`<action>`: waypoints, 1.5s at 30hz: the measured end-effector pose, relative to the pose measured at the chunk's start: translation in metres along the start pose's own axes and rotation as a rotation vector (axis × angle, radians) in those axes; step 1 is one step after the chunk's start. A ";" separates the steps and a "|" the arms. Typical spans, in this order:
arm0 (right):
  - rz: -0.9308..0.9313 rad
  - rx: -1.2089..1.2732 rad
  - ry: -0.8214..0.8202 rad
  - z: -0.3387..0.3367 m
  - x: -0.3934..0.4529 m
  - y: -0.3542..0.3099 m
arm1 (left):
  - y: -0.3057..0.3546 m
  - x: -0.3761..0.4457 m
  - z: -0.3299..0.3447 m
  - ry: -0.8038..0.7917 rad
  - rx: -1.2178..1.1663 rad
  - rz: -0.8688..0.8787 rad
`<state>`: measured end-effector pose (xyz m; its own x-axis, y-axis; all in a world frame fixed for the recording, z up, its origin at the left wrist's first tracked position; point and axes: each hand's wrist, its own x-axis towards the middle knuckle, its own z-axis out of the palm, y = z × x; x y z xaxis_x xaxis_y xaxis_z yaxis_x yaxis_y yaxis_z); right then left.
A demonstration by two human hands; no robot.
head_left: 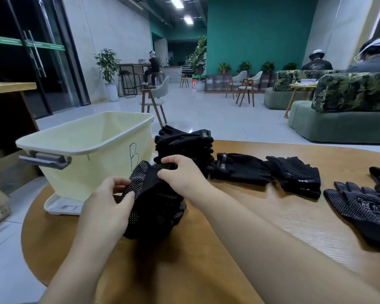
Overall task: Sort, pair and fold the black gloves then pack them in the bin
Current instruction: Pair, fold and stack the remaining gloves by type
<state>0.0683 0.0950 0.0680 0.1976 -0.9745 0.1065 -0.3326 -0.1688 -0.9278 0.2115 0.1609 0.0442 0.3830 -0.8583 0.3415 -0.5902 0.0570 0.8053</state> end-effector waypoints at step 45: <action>-0.381 -0.583 0.558 -0.192 -0.158 0.136 | 0.108 -0.110 0.166 -0.528 -0.059 0.429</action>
<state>-0.1856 0.1973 -0.0065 -0.0362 -0.7413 0.6702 -0.7824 -0.3962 -0.4805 -0.0125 0.1771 0.0130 -0.2830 -0.8864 0.3664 -0.5672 0.4627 0.6813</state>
